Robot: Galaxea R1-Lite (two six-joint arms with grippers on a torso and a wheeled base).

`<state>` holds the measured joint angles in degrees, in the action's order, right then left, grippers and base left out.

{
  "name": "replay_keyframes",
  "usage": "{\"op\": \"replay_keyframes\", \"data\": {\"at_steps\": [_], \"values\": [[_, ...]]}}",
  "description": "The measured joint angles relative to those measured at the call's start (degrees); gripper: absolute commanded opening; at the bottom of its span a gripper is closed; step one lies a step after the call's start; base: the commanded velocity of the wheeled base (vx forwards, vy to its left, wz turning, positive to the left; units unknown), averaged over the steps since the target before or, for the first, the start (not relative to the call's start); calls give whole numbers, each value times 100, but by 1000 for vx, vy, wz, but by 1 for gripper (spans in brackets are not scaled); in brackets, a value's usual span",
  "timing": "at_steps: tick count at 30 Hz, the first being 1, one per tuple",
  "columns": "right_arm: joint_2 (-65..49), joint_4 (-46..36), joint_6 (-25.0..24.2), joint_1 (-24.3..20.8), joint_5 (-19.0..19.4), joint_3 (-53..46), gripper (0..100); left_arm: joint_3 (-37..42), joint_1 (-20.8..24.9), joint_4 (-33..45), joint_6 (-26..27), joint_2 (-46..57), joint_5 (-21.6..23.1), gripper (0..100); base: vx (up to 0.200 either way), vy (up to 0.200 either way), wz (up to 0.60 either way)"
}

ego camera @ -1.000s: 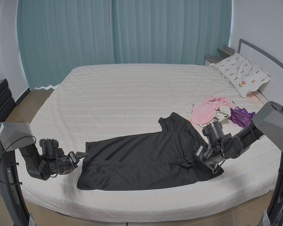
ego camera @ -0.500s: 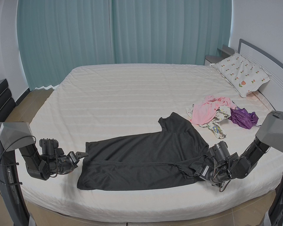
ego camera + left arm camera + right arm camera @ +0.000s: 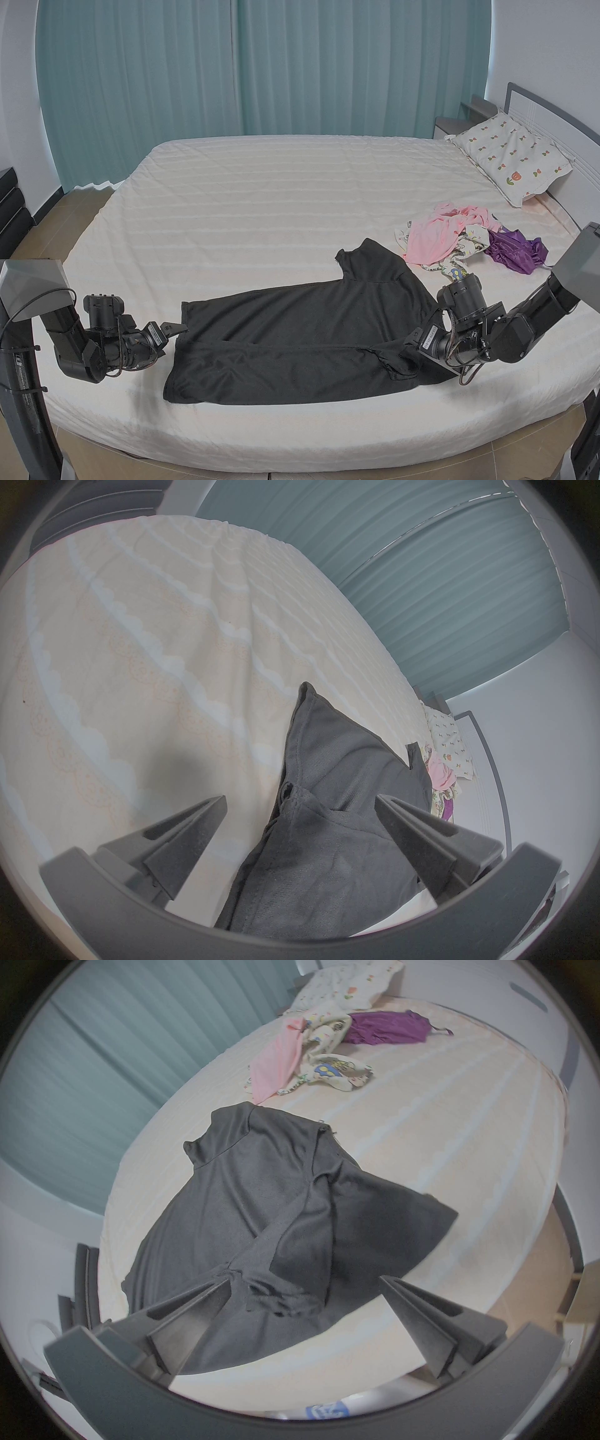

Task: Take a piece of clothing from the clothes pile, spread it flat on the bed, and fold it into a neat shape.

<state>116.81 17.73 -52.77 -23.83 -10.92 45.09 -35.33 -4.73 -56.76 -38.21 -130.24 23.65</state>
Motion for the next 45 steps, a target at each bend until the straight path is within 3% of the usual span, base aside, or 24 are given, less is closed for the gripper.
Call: {"op": "replay_keyframes", "data": {"at_steps": [8,12,17,26,36,42,45], "values": [[474,-471,962,-33,-366,625,100,-2,0,0,0,0,0,100,0,0,0],[730,-848,1301,-30,-702,973,100,-2,0,0,-2,0,0,100,0,0,0],[931,-998,1607,44,-836,1117,100,-4,0,0,0,0,0,100,0,0,0],[918,-1234,1766,457,-906,907,100,-4,0,0,-2,0,-1,100,0,0,0],[319,-1209,1777,1050,-902,-183,100,-4,0,0,-2,0,-1,100,0,0,0],[44,-979,1698,1265,-759,-507,100,0,0,2,-2,0,-1,100,0,0,0],[-155,-837,1692,1284,-514,-573,100,0,0,0,-6,0,0,100,0,0,0]]}}
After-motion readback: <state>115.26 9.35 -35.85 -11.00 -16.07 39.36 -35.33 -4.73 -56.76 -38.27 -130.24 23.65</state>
